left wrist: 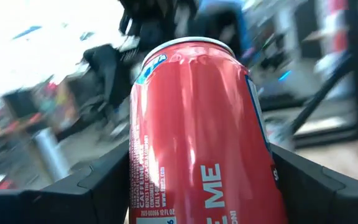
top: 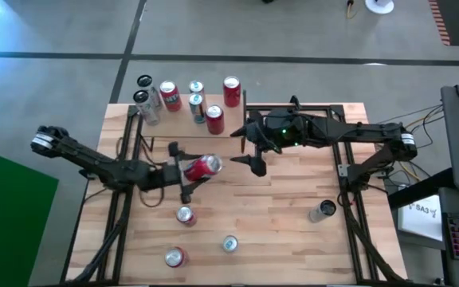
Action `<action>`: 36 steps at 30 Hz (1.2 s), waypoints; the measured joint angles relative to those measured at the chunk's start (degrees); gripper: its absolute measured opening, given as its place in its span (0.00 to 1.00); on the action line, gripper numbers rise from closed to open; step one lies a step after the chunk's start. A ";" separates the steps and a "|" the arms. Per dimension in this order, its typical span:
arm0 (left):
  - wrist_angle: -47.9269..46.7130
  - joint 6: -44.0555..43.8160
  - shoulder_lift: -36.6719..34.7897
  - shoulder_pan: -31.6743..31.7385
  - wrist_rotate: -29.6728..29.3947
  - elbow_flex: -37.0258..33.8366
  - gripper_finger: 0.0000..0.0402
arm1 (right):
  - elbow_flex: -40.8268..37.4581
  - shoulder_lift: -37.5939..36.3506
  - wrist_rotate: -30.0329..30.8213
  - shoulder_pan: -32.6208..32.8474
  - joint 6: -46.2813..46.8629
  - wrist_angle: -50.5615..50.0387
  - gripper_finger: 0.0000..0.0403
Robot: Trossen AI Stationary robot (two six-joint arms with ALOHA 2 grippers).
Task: Place canned beverage on shelf
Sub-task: Put the red soda can on the shelf aligned with the other red soda cans
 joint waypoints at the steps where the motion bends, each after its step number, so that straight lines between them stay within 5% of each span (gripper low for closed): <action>1: 1.58 0.70 -1.27 -0.31 2.44 -1.38 0.72 | -0.56 0.09 -0.27 0.33 -1.70 1.49 0.89; 7: 12.28 1.62 -7.30 -0.74 12.59 -8.47 0.72 | -5.93 0.51 -3.86 1.36 -8.58 15.42 0.89; 19: 18.24 1.66 -9.87 -0.69 14.31 -12.48 0.72 | -9.74 8.59 -7.88 1.34 -8.02 41.95 0.89; 36: 18.57 1.88 -10.41 -0.76 14.76 -12.54 0.72 | 1.66 19.88 -16.17 1.19 -7.74 46.44 0.89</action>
